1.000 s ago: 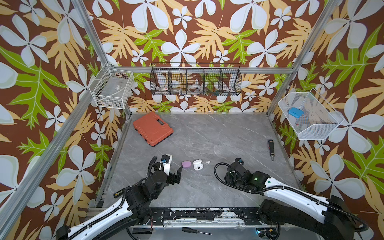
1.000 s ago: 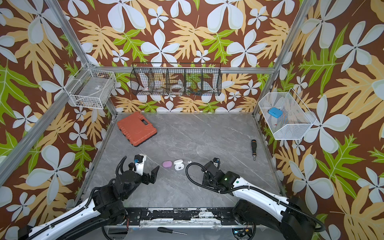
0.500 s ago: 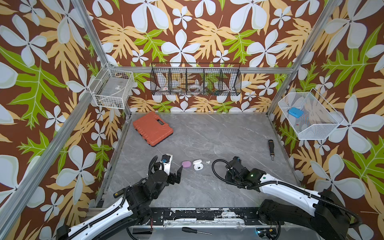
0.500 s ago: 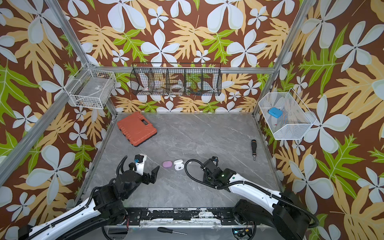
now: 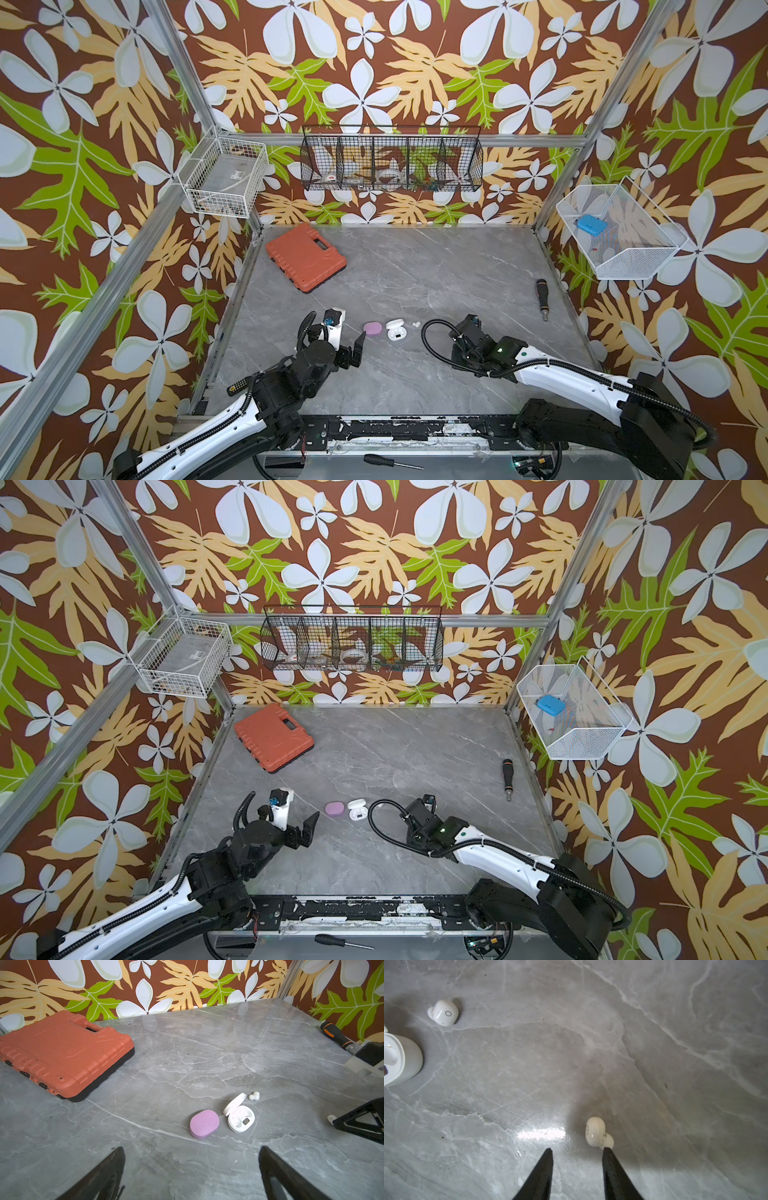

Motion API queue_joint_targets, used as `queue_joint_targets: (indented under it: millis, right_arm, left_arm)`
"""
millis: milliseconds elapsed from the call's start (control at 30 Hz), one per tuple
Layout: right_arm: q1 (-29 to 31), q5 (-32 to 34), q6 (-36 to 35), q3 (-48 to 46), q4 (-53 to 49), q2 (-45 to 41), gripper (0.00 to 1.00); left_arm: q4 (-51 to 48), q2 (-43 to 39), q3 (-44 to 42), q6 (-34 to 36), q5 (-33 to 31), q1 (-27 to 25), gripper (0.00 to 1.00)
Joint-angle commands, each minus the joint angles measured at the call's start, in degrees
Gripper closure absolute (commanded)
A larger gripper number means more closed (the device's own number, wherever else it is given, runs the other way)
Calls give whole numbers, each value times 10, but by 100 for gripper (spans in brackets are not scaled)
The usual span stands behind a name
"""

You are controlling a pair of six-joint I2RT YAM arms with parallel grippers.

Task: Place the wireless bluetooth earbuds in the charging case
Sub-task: 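Lower the open right gripper around the loose white earbud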

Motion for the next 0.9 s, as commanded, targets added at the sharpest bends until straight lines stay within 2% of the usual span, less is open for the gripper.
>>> queue_joint_targets:
  millis: [0,867]
  right_arm:
    - [0,13,-7,-1,7,4,61]
    - [-5,25,-21,1,6,25,70]
  left_arm:
    - [7,0,4,0,-4,0,0]
    - [8,1,5,0,-3,1,0]
